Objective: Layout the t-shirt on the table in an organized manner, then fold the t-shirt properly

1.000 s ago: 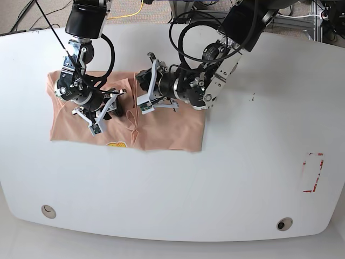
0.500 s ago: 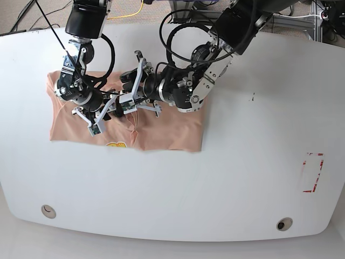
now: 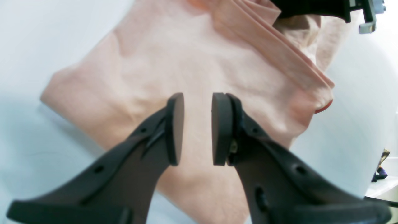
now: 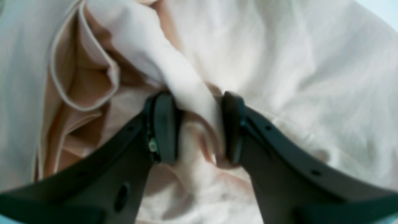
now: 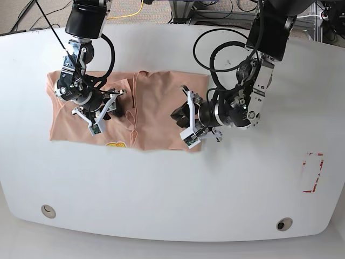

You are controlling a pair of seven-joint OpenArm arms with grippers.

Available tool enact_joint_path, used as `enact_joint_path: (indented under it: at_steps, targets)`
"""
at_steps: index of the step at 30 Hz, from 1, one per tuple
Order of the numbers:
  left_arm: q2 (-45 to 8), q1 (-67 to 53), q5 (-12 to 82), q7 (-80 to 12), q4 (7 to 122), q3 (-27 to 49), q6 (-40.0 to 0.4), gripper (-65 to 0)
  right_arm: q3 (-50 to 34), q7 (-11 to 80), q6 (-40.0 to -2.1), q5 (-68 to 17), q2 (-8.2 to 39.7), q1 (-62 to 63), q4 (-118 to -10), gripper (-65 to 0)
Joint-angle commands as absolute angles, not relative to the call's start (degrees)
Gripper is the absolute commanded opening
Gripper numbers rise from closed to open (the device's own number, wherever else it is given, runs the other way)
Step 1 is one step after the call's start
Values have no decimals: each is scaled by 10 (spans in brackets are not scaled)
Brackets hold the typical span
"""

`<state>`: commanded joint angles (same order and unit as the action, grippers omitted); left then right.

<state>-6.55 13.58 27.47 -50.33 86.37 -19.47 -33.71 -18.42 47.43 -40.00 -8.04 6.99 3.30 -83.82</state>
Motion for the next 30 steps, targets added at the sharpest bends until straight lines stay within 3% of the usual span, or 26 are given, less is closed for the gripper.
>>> enact_joint_path:
  at_steps: [20, 25, 30]
  targets:
    - [-103, 141, 275, -453, 721, -189, -337, -518, -184, 474, -400, -80, 70, 33, -840, -426]
    - [-103, 142, 269, -452, 716, -207, -337, -549, -184, 475, -400, -80, 68, 33, -880, -419]
    - [-99, 142, 205, -448, 688, -225, -337, -565, -188, 512, -400, -81, 47, 38, -951, -419]
